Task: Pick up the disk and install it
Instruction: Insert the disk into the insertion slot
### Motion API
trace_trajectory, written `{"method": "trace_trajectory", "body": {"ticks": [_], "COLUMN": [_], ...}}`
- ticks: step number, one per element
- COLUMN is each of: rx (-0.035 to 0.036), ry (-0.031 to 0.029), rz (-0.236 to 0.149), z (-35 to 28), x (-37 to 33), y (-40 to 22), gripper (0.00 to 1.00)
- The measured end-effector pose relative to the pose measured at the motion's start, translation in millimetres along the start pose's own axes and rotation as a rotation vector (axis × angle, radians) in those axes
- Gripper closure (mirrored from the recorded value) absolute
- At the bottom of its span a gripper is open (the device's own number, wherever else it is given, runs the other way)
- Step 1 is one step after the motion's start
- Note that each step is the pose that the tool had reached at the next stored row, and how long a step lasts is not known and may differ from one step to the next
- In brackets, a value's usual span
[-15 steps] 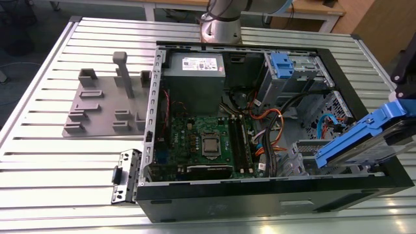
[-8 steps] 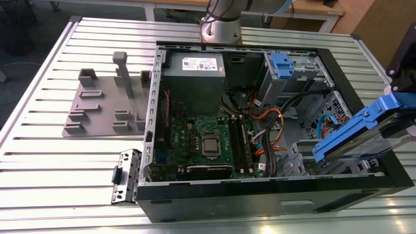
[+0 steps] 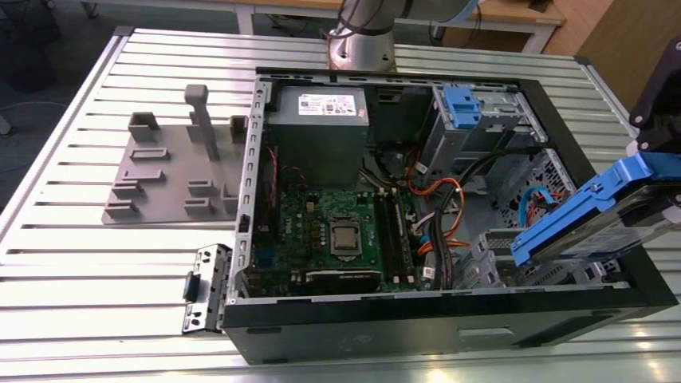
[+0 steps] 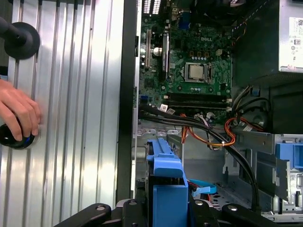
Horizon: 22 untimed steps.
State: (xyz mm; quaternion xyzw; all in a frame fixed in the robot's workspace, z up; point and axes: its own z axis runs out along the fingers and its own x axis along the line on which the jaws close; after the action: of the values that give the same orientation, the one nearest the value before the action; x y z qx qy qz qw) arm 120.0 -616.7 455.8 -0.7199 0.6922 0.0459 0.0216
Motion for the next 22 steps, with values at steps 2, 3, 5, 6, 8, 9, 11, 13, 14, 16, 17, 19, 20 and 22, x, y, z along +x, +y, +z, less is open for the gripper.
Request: {"method": "trace_trajectory", "body": {"ticks": [2, 3, 5, 6, 8, 9, 11, 13, 14, 16, 17, 19, 20, 22], "rx": [0.0, 0.0, 0.0, 0.0, 0.0, 0.0, 0.0, 0.0, 0.0, 0.0, 0.0, 0.0, 0.0, -0.0002], "ry": [0.0001, 0.0001, 0.0001, 0.0004, 0.0002, 0.0, 0.0002, 0.0, 0.0001, 0.0, 0.0, 0.0001, 0.0, 0.0001], "rz": [0.0, 0.0, 0.0, 0.0, 0.0, 0.0, 0.0, 0.0, 0.0, 0.0, 0.0, 0.0, 0.0, 0.0], "z": [1.0, 1.5, 2.3, 2.5, 4.2, 5.5, 8.6, 11.7, 12.9, 15.8, 17.3, 20.4, 22.0, 25.5], "x": [0.1, 0.2, 0.2, -0.1, -0.8, -1.3, -3.4, -8.4, -11.1, -14.5, -15.1, -15.0, -14.9, -14.9], "y": [0.0, 0.0, 0.1, 0.2, 0.1, 0.1, -0.2, -0.4, -0.6, -0.8, -0.9, -1.0, -1.1, -1.4], "gripper": [0.64, 0.64, 0.64, 0.64, 0.64, 0.64, 0.64, 0.64, 0.64, 0.64, 0.64, 0.64, 0.64, 0.64]}}
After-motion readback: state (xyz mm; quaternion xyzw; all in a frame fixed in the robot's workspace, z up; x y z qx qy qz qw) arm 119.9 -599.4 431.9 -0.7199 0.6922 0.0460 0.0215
